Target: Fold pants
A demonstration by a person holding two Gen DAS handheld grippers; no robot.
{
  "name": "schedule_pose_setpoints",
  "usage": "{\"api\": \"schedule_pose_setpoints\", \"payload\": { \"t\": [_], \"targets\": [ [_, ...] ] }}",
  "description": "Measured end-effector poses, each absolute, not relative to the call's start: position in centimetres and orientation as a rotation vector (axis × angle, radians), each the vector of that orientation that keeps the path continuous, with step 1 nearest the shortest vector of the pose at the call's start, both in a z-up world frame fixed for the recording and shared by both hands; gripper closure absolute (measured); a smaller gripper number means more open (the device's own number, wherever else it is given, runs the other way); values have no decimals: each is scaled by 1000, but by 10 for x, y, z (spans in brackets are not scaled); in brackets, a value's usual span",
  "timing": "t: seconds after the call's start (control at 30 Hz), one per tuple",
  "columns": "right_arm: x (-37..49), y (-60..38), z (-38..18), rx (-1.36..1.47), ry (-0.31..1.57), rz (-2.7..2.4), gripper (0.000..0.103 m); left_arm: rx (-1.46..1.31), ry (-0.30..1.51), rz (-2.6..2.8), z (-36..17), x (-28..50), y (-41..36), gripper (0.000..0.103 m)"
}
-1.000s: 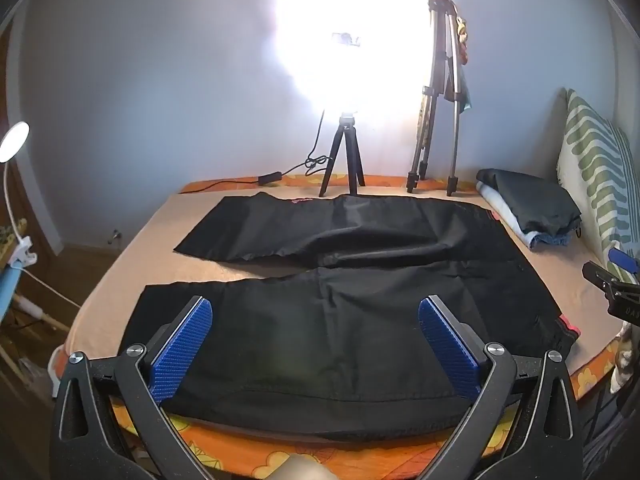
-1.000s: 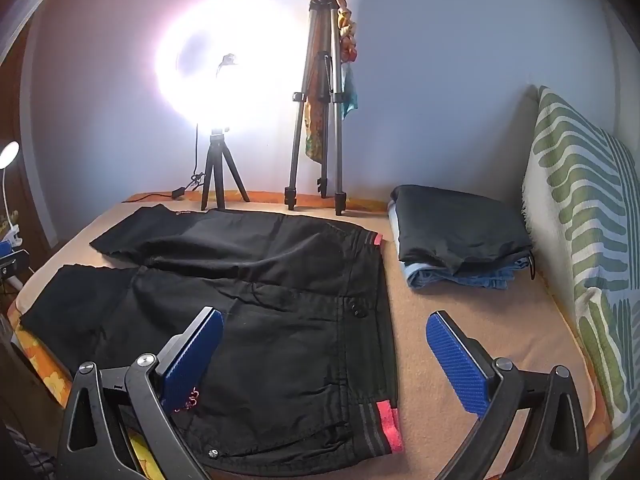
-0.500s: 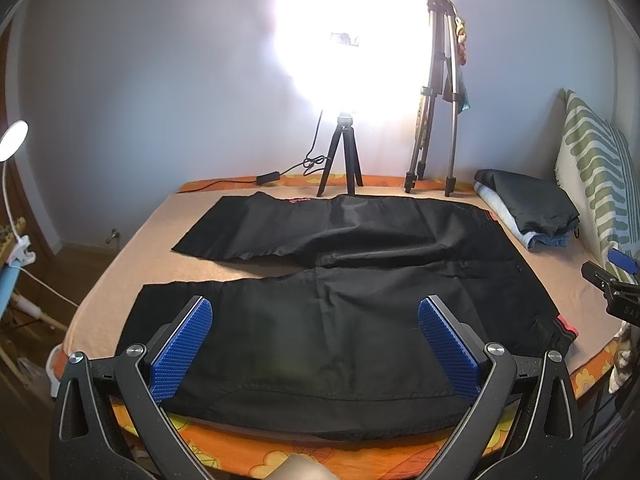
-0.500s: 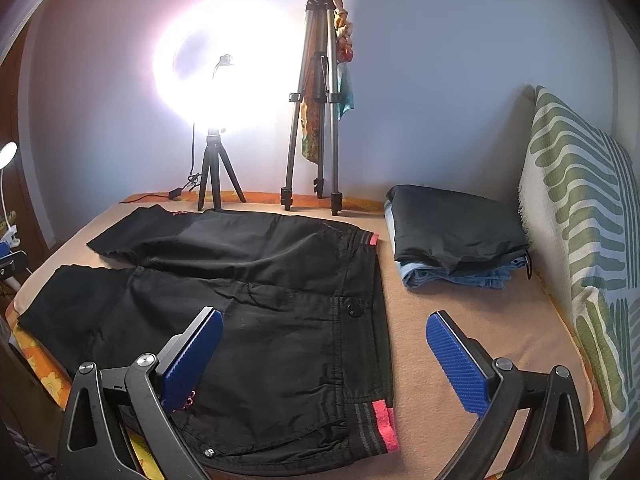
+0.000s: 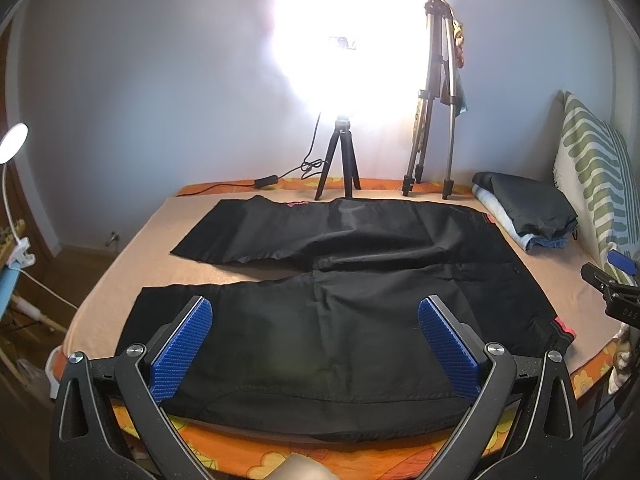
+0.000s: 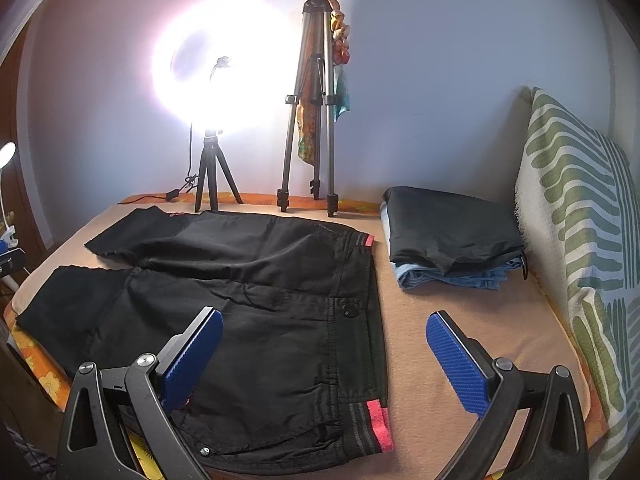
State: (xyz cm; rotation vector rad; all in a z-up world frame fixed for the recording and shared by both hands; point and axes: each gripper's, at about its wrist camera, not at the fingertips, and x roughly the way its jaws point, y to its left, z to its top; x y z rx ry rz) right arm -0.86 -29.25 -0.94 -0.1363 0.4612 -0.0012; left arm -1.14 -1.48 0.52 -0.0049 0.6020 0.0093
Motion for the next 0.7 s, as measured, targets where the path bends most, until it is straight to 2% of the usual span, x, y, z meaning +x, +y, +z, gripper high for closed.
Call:
{"api": "schedule_pose_setpoints", "payload": {
  "t": [0.7],
  "targets": [
    [-10, -295, -10, -136, 459, 0, 0, -3, 592, 7, 8, -13, -19, 0]
  ]
}}
